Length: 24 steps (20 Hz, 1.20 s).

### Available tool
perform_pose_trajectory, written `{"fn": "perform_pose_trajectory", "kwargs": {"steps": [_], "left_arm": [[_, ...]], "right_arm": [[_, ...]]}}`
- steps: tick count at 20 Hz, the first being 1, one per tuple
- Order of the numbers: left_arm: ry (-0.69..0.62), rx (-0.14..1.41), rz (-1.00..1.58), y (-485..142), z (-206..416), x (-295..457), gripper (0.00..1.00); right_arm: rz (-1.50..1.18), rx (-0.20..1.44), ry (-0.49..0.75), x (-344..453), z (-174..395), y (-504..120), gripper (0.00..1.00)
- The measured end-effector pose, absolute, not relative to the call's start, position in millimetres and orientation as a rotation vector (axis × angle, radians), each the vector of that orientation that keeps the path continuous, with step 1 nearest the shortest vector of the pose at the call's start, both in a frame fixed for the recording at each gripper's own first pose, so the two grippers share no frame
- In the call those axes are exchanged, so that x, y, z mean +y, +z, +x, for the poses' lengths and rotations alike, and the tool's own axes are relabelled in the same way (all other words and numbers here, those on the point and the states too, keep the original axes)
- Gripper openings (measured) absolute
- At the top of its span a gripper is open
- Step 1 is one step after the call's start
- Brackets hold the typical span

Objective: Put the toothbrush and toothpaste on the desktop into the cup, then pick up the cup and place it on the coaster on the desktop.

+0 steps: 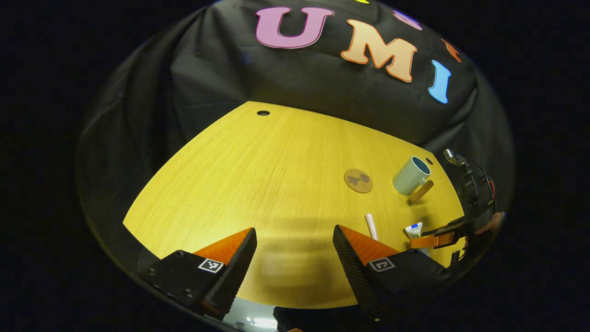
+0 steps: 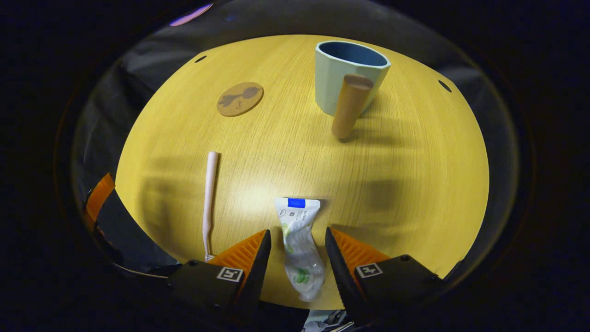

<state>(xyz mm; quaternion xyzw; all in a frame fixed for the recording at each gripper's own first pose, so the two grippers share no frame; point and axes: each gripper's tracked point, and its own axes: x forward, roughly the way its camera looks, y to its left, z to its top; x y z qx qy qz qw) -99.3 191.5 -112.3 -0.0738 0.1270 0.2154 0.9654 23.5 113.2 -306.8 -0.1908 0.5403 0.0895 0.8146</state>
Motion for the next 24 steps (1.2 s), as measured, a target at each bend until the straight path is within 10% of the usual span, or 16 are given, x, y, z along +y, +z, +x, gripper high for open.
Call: {"fn": "perform_pose_trajectory", "kwargs": {"steps": [24], "left_arm": [[0.385, 0.349, -0.136, -121, -72, 181, 0.95]], "right_arm": [[-0.373, 1.228, 0.232, 105, 26, -314, 0.11]]}}
